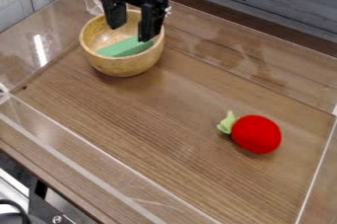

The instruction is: Remove the green block from the brown bowl and put it on the table

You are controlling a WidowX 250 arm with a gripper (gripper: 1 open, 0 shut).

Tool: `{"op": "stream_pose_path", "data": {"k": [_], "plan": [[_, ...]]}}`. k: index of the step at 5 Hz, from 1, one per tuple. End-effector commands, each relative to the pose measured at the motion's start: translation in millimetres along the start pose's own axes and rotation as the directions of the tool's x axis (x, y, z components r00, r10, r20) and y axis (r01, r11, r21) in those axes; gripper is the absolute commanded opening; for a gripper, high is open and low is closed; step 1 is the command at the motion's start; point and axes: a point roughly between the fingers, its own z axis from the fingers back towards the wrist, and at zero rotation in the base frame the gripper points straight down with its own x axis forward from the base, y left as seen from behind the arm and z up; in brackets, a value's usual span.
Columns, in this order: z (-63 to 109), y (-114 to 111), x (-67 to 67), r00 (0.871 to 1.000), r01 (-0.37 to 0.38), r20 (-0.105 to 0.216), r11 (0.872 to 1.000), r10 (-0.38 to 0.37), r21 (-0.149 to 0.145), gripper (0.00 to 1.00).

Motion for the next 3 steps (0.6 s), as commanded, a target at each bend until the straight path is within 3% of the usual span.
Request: {"op": "stream_pose_path", "data": {"k": [1,3], "plan": [[5.1,18,8.1,0.998,-0.005,0.064,1.0,0.004,0.023,1.0],[-13.6,35,19.0,0.996,-0.016,0.093,1.0,0.014,0.02,1.0]]}}
